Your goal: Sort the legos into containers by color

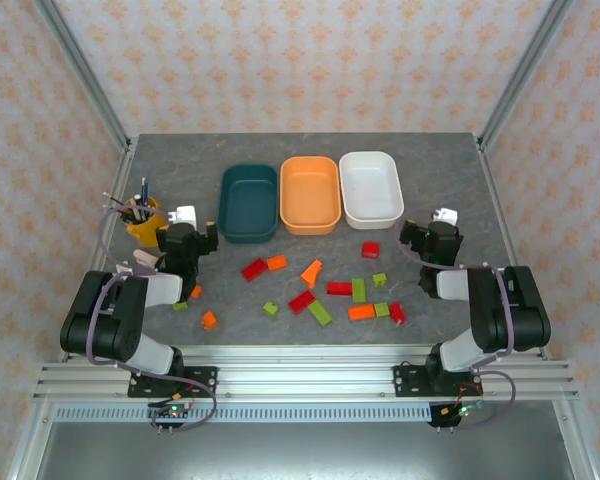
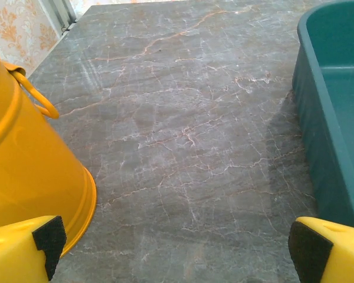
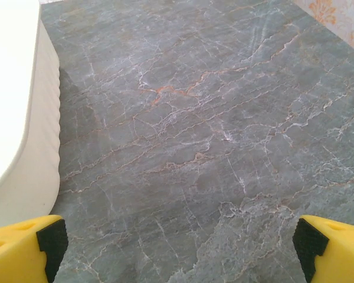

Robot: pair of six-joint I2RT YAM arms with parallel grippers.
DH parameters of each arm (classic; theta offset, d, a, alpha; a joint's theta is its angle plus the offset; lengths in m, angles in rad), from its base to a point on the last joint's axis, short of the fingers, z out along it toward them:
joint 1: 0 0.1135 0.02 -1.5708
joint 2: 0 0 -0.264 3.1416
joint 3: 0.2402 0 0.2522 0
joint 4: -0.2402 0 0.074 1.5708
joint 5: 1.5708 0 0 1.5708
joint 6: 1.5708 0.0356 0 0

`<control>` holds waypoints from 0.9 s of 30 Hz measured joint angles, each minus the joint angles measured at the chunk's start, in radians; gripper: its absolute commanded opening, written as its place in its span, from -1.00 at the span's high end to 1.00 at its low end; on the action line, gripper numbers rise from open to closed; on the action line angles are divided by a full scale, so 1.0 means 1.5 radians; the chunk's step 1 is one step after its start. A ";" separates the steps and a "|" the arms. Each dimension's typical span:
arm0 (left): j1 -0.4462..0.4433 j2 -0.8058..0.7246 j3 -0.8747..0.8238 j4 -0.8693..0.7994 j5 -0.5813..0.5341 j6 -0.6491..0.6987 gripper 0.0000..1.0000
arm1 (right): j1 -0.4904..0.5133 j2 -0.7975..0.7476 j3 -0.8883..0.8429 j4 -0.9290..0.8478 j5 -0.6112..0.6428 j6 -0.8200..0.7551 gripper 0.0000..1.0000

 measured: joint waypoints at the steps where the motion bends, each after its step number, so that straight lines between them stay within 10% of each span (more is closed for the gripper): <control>1: 0.001 0.000 0.000 0.000 0.000 0.000 -1.00 | 0.000 0.000 0.000 0.003 -0.001 0.000 -0.99; 27: 0.001 0.000 0.000 0.005 0.001 -0.005 -1.00 | 0.000 0.001 0.004 0.013 -0.002 -0.002 -0.99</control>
